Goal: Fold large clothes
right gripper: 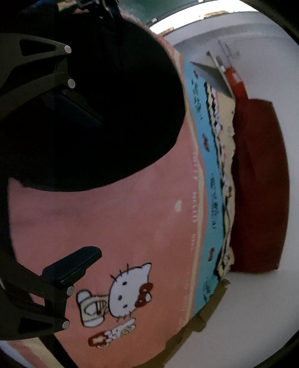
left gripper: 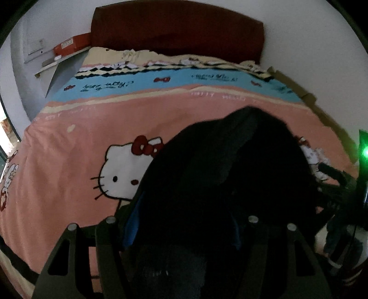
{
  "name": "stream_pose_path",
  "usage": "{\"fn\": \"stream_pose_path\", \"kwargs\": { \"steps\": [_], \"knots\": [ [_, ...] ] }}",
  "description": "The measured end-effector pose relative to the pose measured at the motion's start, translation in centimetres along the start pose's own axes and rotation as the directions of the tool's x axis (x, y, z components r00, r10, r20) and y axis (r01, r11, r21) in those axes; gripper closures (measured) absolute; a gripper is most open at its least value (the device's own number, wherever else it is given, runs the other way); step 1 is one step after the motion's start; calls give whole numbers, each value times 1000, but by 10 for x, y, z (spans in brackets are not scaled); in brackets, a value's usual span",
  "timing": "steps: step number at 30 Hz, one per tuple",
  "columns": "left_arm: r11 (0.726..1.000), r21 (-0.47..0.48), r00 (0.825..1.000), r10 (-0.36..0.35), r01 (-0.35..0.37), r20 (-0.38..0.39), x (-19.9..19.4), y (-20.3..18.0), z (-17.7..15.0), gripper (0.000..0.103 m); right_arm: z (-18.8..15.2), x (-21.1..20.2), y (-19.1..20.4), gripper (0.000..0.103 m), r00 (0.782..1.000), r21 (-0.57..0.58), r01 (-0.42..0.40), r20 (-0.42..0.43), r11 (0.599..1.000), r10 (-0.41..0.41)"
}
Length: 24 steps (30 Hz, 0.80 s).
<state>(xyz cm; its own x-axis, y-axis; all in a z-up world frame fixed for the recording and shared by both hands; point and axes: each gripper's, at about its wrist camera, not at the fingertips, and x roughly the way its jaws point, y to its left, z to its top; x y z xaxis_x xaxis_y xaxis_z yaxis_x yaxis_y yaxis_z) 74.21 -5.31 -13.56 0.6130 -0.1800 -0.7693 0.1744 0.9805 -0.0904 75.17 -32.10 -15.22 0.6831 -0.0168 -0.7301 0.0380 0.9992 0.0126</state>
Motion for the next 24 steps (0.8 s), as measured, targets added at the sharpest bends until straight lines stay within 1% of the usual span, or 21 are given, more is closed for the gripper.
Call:
{"fn": "stream_pose_path", "kwargs": {
  "steps": [1, 2, 3, 4, 5, 6, 7, 8, 10, 12, 15, 17, 18, 19, 21, 23, 24],
  "knots": [
    [1000, 3, 1000, 15, -15, -7, 5, 0, -1, 44, 0, 11, 0, 4, 1000, 14, -2, -10, 1000, 3],
    [1000, 4, 1000, 19, -19, -12, 8, 0, -2, 48, 0, 17, 0, 16, 1000, 25, -14, -19, 1000, 14],
    [1000, 6, 1000, 15, -15, -18, 11, 0, -3, 60, 0, 22, 1, 25, 999, 33, -26, -31, 999, 27],
    [1000, 8, 1000, 11, -11, -22, 12, -1, -3, 71, 0, 30, 3, 43, 997, 37, -44, -58, 998, 46],
    [1000, 9, 1000, 12, -11, -24, 11, 0, -3, 74, 0, 32, 6, 60, 996, 34, -59, -68, 998, 61],
    [1000, 5, 1000, 12, -12, -24, 9, 0, -4, 82, 1, 32, 9, 70, 995, 26, -73, -73, 997, 75],
    [1000, 2, 1000, 11, -11, -24, 6, 1, -4, 86, 1, 29, 15, 81, 993, 6, -86, -77, 996, 86],
    [1000, -2, 1000, 8, -9, -23, 3, 2, -5, 88, 2, 23, 19, 88, 993, -10, -88, -74, 996, 87],
    [1000, -7, 1000, 3, -4, -15, -10, 2, -10, 92, 4, 10, 23, 92, 993, -25, -100, -59, 995, 98],
    [1000, -18, 1000, -6, 6, -10, -31, 4, -17, 93, 3, -11, 29, 94, 992, -41, -124, -41, 991, 123],
    [999, -32, 999, -31, 32, 24, -75, 9, -33, 94, -3, -52, 36, 95, 985, -77, -172, -13, 982, 171],
    [998, -43, 998, -50, 52, 48, -105, 14, -46, 94, -14, -91, 38, 95, 975, -98, -219, 14, 971, 221],
    [995, -57, 995, -74, 78, 72, -128, 19, -58, 94, -20, -110, 37, 95, 968, -110, -243, 30, 964, 247],
    [993, -65, 992, -89, 95, 85, -140, 21, -65, 94, -29, -133, 35, 95, 959, -121, -270, 51, 955, 278],
    [986, -87, 984, -132, 144, 123, -175, 29, -91, 94, -46, -167, 32, 95, 941, -135, -315, 85, 939, 328],
    [979, -93, 975, -164, 179, 147, -202, 31, -116, 94, -76, -213, 28, 95, 920, -181, -345, 132, 921, 370],
    [979, -81, 973, -170, 185, 158, -217, 30, -133, 94, -85, -224, 25, 95, 913, -185, -355, 144, 916, 382]
  ]
}}
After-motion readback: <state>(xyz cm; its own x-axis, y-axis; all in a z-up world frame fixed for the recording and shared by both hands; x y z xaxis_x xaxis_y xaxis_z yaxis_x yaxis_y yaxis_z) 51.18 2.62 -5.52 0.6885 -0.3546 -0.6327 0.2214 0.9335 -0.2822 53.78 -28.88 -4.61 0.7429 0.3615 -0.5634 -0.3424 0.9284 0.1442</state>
